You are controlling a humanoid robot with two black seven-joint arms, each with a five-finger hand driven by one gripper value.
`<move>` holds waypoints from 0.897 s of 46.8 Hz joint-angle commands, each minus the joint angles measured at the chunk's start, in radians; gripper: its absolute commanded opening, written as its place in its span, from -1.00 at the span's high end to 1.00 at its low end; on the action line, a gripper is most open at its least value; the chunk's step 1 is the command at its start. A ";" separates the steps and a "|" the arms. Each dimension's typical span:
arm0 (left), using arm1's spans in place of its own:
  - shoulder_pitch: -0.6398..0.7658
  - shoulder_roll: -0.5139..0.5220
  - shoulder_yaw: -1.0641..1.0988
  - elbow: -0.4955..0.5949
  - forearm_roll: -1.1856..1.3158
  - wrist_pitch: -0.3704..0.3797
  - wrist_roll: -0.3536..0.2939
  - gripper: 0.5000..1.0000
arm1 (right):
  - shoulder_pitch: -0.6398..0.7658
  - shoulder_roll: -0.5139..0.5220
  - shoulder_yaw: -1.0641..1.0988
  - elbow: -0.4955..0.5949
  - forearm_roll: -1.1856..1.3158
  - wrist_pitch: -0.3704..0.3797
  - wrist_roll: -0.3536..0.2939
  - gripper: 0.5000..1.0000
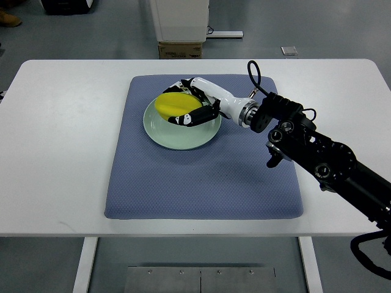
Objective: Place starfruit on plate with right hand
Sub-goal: 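Carry the starfruit over the green plate and lower it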
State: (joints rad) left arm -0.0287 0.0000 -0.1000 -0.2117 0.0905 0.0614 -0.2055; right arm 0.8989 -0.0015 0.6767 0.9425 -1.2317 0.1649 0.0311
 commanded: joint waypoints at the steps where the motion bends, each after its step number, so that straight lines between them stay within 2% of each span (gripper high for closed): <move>1: 0.000 0.000 0.000 0.000 0.000 0.000 0.000 -1.00 | 0.012 0.002 -0.023 -0.013 0.000 -0.002 0.000 1.00; 27: 0.001 0.000 0.000 0.000 0.000 0.000 0.000 -1.00 | 0.080 0.002 -0.152 -0.133 0.000 -0.065 -0.002 1.00; 42: 0.000 0.000 0.000 0.000 0.000 0.000 0.000 -1.00 | 0.081 0.002 -0.213 -0.130 0.001 -0.067 0.000 1.00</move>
State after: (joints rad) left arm -0.0290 0.0000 -0.1002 -0.2117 0.0905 0.0614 -0.2055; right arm 0.9802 0.0000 0.4732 0.8112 -1.2305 0.0982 0.0294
